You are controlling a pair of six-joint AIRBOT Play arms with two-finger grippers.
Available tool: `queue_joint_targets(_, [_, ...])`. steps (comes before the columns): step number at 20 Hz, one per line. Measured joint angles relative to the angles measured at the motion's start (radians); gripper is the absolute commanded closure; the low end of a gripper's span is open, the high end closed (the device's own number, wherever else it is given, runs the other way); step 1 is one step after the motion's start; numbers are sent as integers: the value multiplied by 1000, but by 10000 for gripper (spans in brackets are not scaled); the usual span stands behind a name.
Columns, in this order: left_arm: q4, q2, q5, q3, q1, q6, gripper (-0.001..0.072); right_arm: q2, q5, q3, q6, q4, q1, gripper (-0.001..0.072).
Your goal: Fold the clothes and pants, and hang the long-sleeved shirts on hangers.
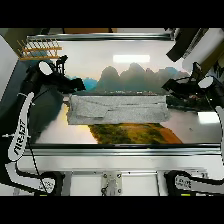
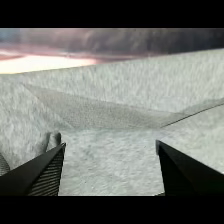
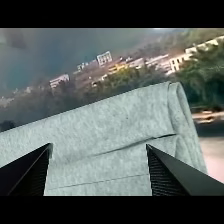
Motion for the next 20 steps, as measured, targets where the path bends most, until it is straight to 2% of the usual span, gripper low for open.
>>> queue_joint_targets(1, [0,7,4,3,-3,-5,212,-6,31,2,-35,5,-27,58])
queue_joint_targets(2, [0,17,5,-1,-10,-7,590,-18,70,4,-78,9,-63,52])
queue_joint_targets(3, [0,27,7,-12,-21,-8,699,-33,111,4,-121,13,-95,51])
queue_joint_targets(6, [-2,57,34,-76,-71,-15,698,-109,238,6,-246,27,-195,51])
queue_joint_targets(10, [-3,74,100,-167,-163,-39,698,-225,330,6,-363,115,-262,53])
queue_joint_targets(17, [-3,78,216,-221,-278,-57,698,-363,401,8,-449,328,-196,72])
queue_joint_targets(18, [-3,78,225,-222,-284,-57,698,-372,404,8,-451,342,-180,235])
queue_joint_targets(19, [-3,78,230,-224,-288,-60,698,-380,398,8,-456,343,-164,429])
queue_joint_targets(20, [-3,78,235,-224,-292,-64,698,-387,393,6,-458,341,-151,556])
